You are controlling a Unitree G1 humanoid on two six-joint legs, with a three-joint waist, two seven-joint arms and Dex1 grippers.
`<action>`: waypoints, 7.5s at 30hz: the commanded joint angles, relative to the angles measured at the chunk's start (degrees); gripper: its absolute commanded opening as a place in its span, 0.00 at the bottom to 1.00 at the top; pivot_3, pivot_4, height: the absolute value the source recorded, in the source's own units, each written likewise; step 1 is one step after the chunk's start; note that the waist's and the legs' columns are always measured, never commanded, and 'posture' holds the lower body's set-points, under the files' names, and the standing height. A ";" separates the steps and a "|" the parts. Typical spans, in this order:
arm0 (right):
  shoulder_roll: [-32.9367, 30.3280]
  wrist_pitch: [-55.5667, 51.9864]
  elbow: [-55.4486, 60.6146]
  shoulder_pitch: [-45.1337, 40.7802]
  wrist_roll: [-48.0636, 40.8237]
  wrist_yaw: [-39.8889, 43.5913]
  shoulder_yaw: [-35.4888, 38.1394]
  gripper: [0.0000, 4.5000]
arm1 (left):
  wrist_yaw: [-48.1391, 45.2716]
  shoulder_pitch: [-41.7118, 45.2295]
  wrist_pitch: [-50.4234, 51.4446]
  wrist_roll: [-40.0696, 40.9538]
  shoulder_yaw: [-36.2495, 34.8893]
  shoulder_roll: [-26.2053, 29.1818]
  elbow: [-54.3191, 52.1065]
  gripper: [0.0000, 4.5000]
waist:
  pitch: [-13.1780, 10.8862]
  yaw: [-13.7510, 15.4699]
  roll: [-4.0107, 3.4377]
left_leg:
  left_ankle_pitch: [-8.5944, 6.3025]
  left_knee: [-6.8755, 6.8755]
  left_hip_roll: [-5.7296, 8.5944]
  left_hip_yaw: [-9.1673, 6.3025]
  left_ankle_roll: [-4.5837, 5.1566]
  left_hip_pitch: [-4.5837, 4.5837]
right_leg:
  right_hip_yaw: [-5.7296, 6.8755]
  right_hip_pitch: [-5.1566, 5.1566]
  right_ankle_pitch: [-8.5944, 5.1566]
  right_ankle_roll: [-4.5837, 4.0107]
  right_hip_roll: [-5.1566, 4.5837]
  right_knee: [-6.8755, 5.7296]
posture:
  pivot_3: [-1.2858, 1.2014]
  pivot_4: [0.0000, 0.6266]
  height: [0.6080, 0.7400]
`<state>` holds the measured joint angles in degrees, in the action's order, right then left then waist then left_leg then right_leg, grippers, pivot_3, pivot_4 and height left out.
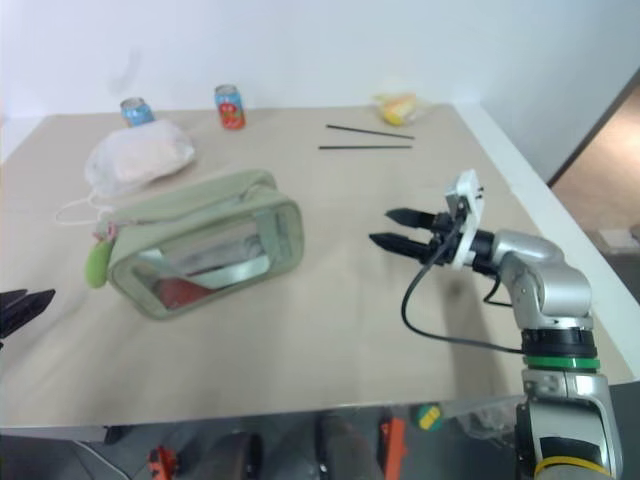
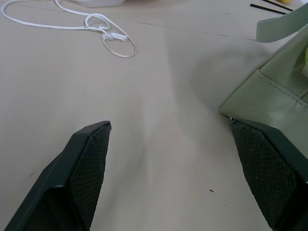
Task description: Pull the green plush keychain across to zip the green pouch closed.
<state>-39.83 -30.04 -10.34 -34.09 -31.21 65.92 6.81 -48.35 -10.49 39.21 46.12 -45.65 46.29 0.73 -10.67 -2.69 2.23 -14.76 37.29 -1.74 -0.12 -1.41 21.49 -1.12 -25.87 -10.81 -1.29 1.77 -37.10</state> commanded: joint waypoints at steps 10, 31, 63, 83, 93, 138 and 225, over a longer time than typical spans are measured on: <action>2.37 10.72 -8.57 -22.95 9.54 7.97 -10.38 0.81 | -5.81 15.39 5.96 12.56 1.72 10.44 -12.33 0.90 | -0.10 -0.03 0.11 | 0.06 0.11 -0.02 0.03 -0.02 -0.06 | 0.03 -0.04 0.13 -0.02 0.25 -0.14 | 0.52 0.24 1.00; 19.59 34.56 -28.20 -43.37 25.74 19.48 -25.27 0.81 | -6.74 22.05 5.20 20.83 8.30 8.12 -25.19 0.90 | -0.13 0.00 0.15 | -0.01 0.27 -0.06 -0.10 -0.38 0.52 | 0.04 -0.44 0.13 -0.11 0.06 -0.17 | 0.52 0.24 1.00; 5.81 21.79 -13.56 -36.41 22.53 23.57 -22.69 0.01 | 4.06 12.49 2.92 29.43 -3.72 -0.31 -24.45 0.91 | -0.14 0.82 0.12 | 0.07 0.38 0.05 -0.17 -0.42 0.00 | 0.13 0.10 0.17 -0.13 -0.05 -0.25 | 0.52 0.24 1.00; 2.45 -3.11 17.61 -25.12 21.79 10.25 -26.77 0.01 | 7.89 7.16 0.37 30.07 -1.32 -5.08 -24.73 0.91 | -0.08 0.15 0.23 | 0.06 0.38 0.03 -0.11 -0.43 -0.02 | 0.07 -0.06 0.06 -0.26 0.02 -0.54 | 0.52 0.24 1.00; 2.95 -0.69 5.83 -35.05 22.25 5.87 -22.39 0.01 | 8.21 8.53 0.17 30.98 -0.71 -3.46 -23.32 0.91 | -0.10 0.09 0.21 | 0.11 0.38 -0.04 -0.15 -0.36 -0.09 | 0.09 -0.07 0.08 -0.32 0.19 -0.59 | 0.52 0.24 1.00; -0.23 -0.48 14.56 -26.51 20.53 7.24 -22.67 0.16 | 7.23 13.15 0.69 29.67 2.39 -2.23 -19.16 0.91 | -0.10 0.09 0.22 | 0.07 0.23 -0.06 -0.13 -0.35 0.13 | 0.05 -0.32 0.00 -0.40 0.16 -0.58 | 0.52 0.24 1.00; -3.26 -5.34 15.86 -5.98 6.62 3.57 -9.97 0.01 | -24.29 60.39 -7.55 -19.32 38.94 -1.96 36.85 0.91 | -0.07 -0.09 0.31 | 0.08 0.28 0.01 -0.08 -0.26 0.04 | -0.05 -0.10 0.09 -0.25 0.36 -0.53 | 0.52 0.24 1.00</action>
<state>-41.83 -35.05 4.01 -40.30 -24.14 69.58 -4.40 -68.27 51.37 29.92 25.89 -6.72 41.69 42.67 -10.74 -2.78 2.53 -14.68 37.57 -1.75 -0.18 -1.66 21.53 -1.19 -26.00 -10.72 -1.54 2.14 -37.63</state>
